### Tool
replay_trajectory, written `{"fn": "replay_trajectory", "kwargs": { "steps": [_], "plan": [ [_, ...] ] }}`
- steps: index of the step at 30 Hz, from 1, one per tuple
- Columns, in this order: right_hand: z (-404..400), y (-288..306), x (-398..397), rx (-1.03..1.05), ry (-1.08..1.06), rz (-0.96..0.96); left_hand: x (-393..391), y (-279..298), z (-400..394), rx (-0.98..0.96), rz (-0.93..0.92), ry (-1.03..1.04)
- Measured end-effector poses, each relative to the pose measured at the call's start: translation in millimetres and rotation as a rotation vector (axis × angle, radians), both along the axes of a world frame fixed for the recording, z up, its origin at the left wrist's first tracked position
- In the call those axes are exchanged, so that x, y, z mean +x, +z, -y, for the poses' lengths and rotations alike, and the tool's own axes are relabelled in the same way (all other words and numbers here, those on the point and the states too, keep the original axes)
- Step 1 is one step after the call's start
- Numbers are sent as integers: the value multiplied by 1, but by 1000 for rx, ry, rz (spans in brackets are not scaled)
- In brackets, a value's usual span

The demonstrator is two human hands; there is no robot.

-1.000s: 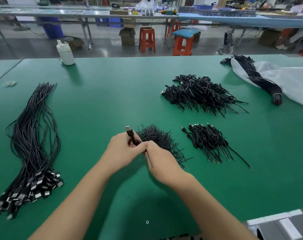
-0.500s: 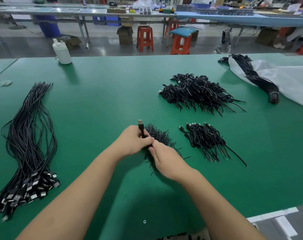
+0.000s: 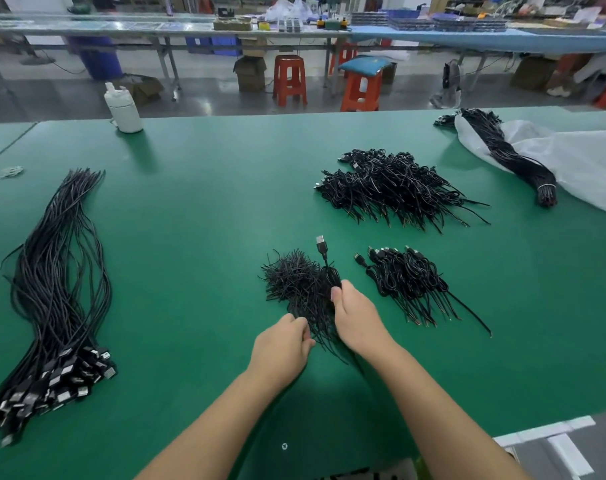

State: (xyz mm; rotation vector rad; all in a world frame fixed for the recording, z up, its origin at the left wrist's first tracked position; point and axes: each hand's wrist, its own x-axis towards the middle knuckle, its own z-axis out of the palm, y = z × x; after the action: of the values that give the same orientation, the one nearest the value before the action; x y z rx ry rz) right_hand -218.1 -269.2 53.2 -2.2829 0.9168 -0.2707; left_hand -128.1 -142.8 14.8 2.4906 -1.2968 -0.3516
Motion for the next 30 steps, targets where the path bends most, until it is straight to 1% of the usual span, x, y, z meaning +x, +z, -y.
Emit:
{"fn": "replay_trajectory", "kwargs": {
  "steps": [4, 8, 10, 12, 14, 15, 17, 19, 21, 22, 24, 26, 27, 28, 30],
  "plan": [
    [1, 1, -3, 55, -30, 5, 0, 5, -1, -77, 29, 12],
    [3, 8, -4, 177, -77, 84, 15, 23, -10, -143, 17, 31],
    [-3, 15, -4, 340, -26, 160, 22, 33, -15, -236, -84, 118],
    [-13, 21, -2, 587, 49, 250, 27, 44, -17, -385, -231, 244],
    [-25, 24, 1, 766, 133, 275, 28, 52, -16, -507, -308, 302],
    [-31, 25, 4, 802, 166, 261, 26, 56, -16, -533, -321, 293],
    [-39, 25, 7, 785, 186, 205, 22, 59, -15, -538, -327, 263],
    [-43, 24, 8, 708, 158, 165, 20, 56, -16, -523, -343, 260],
    [-43, 23, 8, 670, 136, 161, 19, 53, -17, -506, -351, 248],
    [-43, 22, 7, 685, 124, 170, 17, 52, -18, -503, -342, 226],
    [-42, 21, 8, 727, 89, 201, 15, 51, -18, -512, -302, 164],
    [-41, 20, 9, 727, 56, 225, 14, 51, -19, -515, -199, 87],
    [-41, 20, 10, 725, 42, 234, 14, 51, -21, -505, -110, 44],
    [-40, 20, 10, 727, 31, 240, 14, 52, -22, -496, 23, -4],
    [-39, 20, 11, 743, 22, 239, 19, 55, -24, -525, 362, -137]
  ]
}}
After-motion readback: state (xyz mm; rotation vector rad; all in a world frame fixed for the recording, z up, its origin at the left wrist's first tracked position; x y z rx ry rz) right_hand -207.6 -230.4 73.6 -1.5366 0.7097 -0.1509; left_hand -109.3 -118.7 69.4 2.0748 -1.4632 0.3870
